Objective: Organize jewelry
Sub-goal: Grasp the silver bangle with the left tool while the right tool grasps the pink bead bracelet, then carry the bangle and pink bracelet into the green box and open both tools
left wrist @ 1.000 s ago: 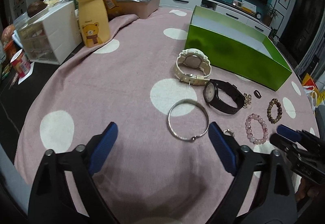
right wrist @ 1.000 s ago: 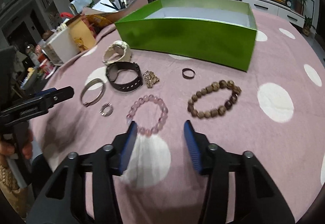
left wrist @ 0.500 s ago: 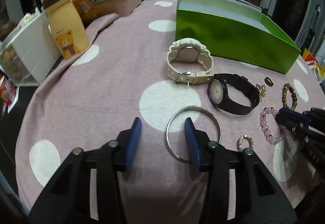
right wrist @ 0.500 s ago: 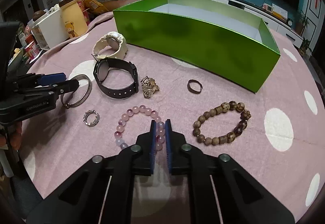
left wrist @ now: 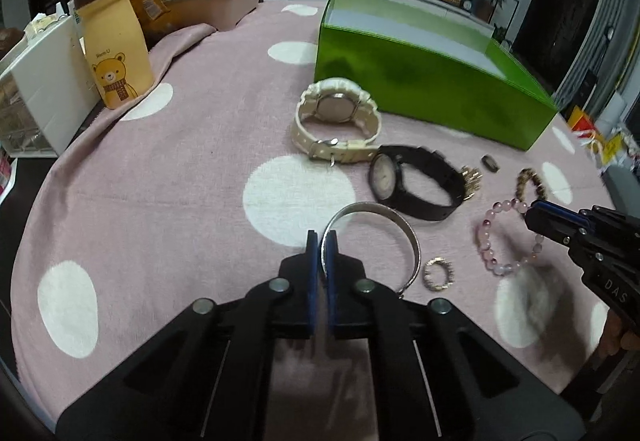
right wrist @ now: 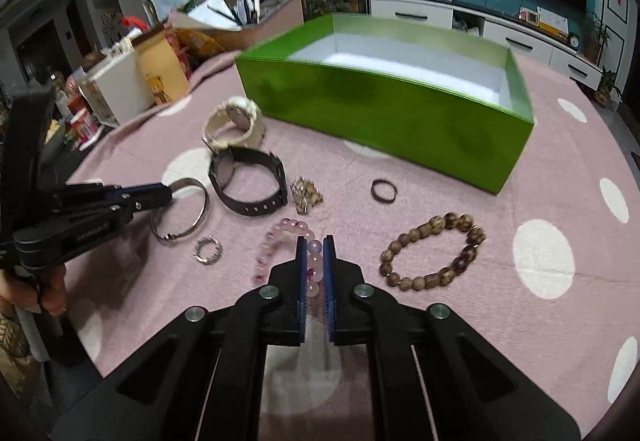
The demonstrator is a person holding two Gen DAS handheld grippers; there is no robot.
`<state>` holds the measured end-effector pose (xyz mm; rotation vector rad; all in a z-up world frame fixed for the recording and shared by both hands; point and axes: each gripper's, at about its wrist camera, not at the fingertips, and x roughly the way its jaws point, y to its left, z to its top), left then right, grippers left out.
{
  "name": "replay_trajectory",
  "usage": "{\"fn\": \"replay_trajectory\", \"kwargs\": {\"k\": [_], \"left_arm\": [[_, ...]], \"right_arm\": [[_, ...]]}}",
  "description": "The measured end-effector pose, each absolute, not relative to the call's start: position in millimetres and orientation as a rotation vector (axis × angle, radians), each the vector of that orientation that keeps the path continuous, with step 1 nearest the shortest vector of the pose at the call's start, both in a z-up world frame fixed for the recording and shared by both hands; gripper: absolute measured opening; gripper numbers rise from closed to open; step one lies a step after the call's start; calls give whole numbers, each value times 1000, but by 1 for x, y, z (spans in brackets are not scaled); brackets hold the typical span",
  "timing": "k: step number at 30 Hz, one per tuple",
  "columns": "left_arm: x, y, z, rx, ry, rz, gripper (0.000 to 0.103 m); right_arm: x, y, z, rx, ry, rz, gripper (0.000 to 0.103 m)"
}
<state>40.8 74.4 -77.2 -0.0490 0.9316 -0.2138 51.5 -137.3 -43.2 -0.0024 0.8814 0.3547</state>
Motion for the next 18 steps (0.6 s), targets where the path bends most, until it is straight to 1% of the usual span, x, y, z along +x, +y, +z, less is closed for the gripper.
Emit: {"fn": "replay_trajectory", "kwargs": {"k": [10,18], "left_arm": [[20,72,-32,-86,843,-226,3],[31,60,-4,-70,806,-241,3]], "right_arm": [[39,-170,1,17,772,297,7],[46,-202,32,34,690,256,7]]}}
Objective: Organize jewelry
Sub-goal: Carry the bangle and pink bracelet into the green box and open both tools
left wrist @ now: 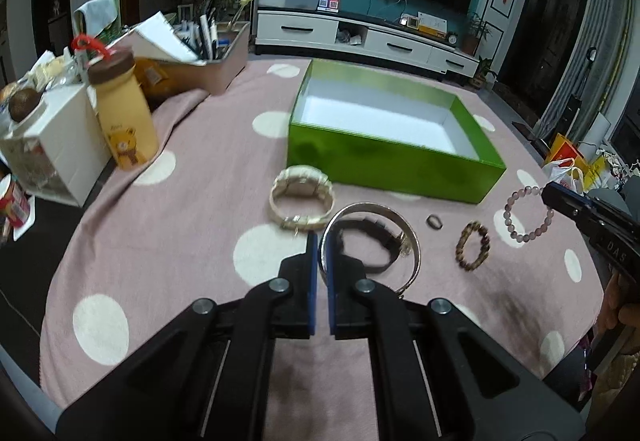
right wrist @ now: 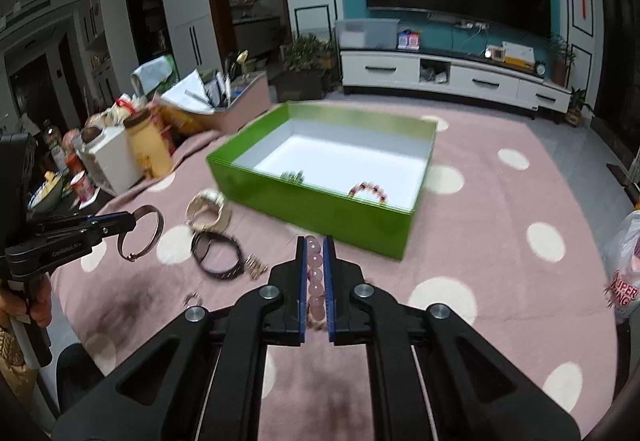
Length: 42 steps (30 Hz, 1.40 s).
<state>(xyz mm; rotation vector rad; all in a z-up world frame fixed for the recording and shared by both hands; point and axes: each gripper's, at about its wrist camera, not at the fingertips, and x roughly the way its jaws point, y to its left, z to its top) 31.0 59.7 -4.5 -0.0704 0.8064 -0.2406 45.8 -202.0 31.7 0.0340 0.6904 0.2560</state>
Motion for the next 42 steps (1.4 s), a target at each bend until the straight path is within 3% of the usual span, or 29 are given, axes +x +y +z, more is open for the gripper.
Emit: {"fn": "replay_trajectory", "kwargs": {"k": [18,38,40,41,42], "left_arm": [[152,-13,27,-37,818,-279,4],[259,-76,-34,62,939,-218,7],[262,-79,-37,67,946,-219,11],[262,-80,-37,69,947,-220,21],[261,-80,-37,69,945,-222,27]], "right_arm": [[132,-234,50,51,645,243,7],[234,-236,-12,45,796,187,8],[235,-237,-13,48,794,176,17],[234,-238,-13,50,790,171,21],[231,-242,-11,59,780,165,33]]}}
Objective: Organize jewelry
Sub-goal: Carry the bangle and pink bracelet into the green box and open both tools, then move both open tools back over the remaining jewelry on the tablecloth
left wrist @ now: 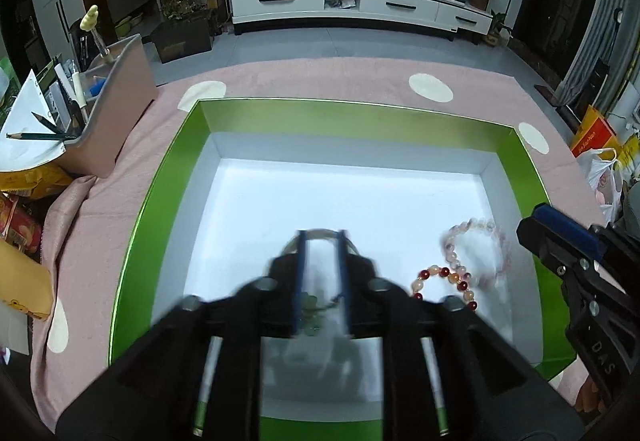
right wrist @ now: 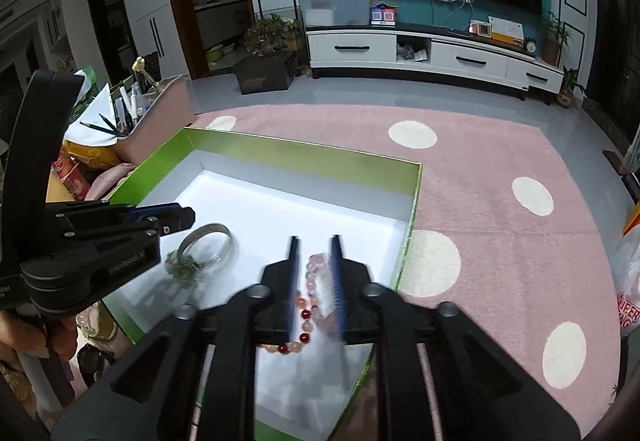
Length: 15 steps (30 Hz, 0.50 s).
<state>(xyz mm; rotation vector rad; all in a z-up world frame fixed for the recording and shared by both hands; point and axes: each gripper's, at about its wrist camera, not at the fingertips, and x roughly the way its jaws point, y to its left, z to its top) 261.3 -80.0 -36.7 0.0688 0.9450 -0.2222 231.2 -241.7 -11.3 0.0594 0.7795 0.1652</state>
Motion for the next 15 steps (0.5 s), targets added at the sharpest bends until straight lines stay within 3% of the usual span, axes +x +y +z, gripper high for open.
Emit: {"fn": "replay_trajectory", "kwargs": {"k": [1,3,5,15], "left_arm": [[259,-79,-35,68,939,-222,34],[256,-76,-31,62,931,-222,35],[252,-67,-25,40,925,-216,44],[201,-17,9,7,873,-171,52]], "right_arm": [[228,-244,-10,67,771,162,39],[220,-251,-4,88,755,158,39],[213,-256,1,99,741,153,39],[146,-280,22,131,707,140,39]]}}
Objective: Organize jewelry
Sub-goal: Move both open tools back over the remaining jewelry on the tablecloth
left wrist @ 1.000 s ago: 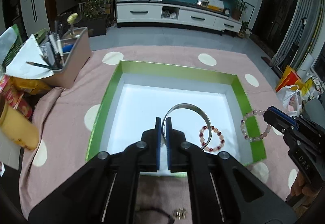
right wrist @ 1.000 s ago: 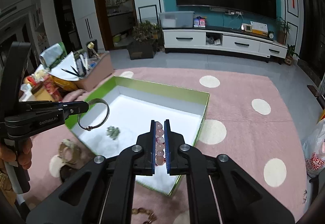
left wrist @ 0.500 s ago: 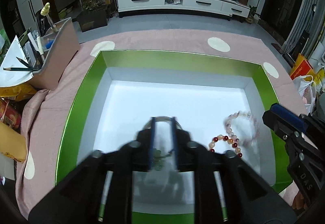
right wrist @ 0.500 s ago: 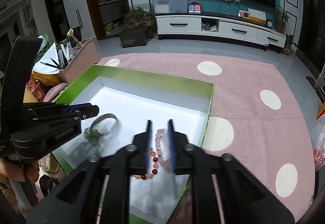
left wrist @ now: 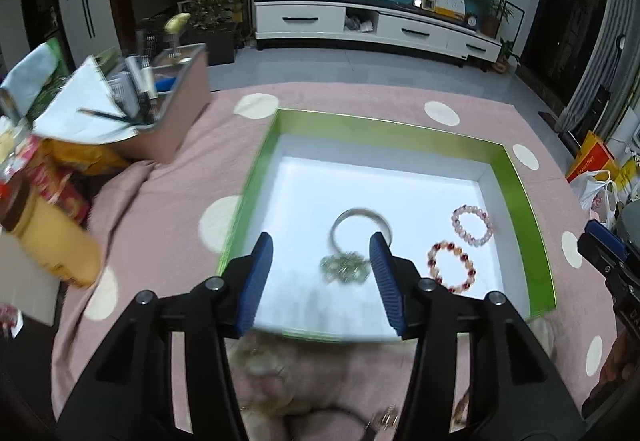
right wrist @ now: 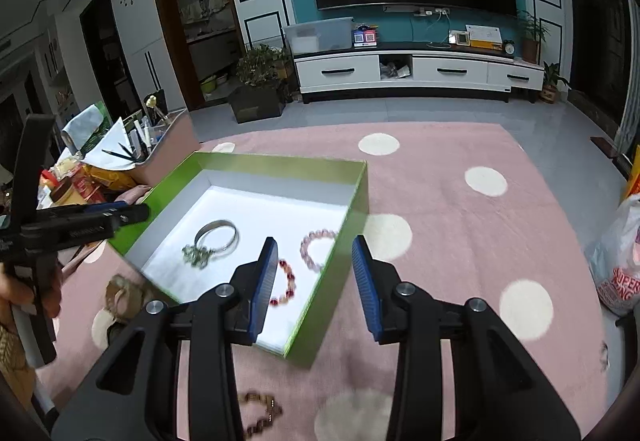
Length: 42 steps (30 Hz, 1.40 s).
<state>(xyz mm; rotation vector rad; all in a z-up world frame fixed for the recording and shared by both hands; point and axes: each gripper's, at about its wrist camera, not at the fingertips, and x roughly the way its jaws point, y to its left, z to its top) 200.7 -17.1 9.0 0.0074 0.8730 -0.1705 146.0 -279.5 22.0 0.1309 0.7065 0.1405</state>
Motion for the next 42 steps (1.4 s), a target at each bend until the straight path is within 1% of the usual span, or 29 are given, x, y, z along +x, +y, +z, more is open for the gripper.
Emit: {"fn": "replay_trajectory", "kwargs": {"k": [9,13,14,16,18,20,21,22,23,24,26,28,31,42], "left_arm": [[134,33,19,-76,861,-119,54],[107,48,11,-105,883,-98,59],[99,51,7,-109,892,-93,62],[87,55,0,-108,904,-75,65],[77,59,-7,-112,921,-73,70],[65,60,-16,-113,937,-69,77],[61,61,-18,-114,940,-68,79],[57,61,-21,-118,946,-69,84],[53,60,-25,-121,954,-75,88],[49,58,-27,-123,958,-81,89],[44,55,-32,-117,960,-86,95],[41,50,-38,-111,968,-86,98],[41,45,-45,-105,985,-96,99],[61,39,-57,-130,992,-94,99]], "right_arm": [[96,-280,23,138,714,149,39],[75,-273,20,149,728,170,39],[70,-271,19,149,733,176,39],[62,-266,17,144,746,190,47],[52,-259,14,137,757,211,48],[44,-252,10,133,772,238,49],[42,-249,9,131,778,249,52],[38,-243,5,129,790,270,58],[36,-239,3,128,799,287,62],[34,-234,0,124,808,307,65],[32,-220,-7,103,828,349,66],[31,-208,-14,85,851,390,67],[28,-190,-22,57,864,442,74],[37,-173,-35,19,891,469,74]]}}
